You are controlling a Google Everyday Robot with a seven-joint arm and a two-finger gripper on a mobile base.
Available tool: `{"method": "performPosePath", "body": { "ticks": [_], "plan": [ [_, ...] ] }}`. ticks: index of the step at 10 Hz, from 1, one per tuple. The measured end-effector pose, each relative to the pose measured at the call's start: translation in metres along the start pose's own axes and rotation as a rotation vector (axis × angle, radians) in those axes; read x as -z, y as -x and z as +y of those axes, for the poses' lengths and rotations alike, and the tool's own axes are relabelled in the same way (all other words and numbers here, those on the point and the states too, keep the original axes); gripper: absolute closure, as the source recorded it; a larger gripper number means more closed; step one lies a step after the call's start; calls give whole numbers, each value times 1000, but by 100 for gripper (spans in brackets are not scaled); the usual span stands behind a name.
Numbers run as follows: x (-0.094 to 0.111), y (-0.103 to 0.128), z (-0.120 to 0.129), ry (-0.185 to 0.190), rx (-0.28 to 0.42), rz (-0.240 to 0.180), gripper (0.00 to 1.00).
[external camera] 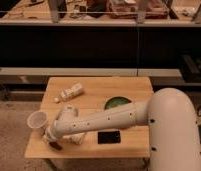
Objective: Drag the pepper across the table
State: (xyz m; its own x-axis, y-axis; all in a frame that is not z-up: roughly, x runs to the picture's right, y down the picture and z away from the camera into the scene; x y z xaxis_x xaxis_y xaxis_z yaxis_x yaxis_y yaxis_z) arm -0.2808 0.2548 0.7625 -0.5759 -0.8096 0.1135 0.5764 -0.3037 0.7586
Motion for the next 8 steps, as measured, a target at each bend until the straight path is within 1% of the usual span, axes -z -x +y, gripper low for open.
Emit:
{"method": "performPosePath", "body": {
  "ticks": [5,8],
  "plan": [
    [-5,9,-14,-30,8,16,74],
    [-10,14,-26,-61,18,12,74]
  ]
}}
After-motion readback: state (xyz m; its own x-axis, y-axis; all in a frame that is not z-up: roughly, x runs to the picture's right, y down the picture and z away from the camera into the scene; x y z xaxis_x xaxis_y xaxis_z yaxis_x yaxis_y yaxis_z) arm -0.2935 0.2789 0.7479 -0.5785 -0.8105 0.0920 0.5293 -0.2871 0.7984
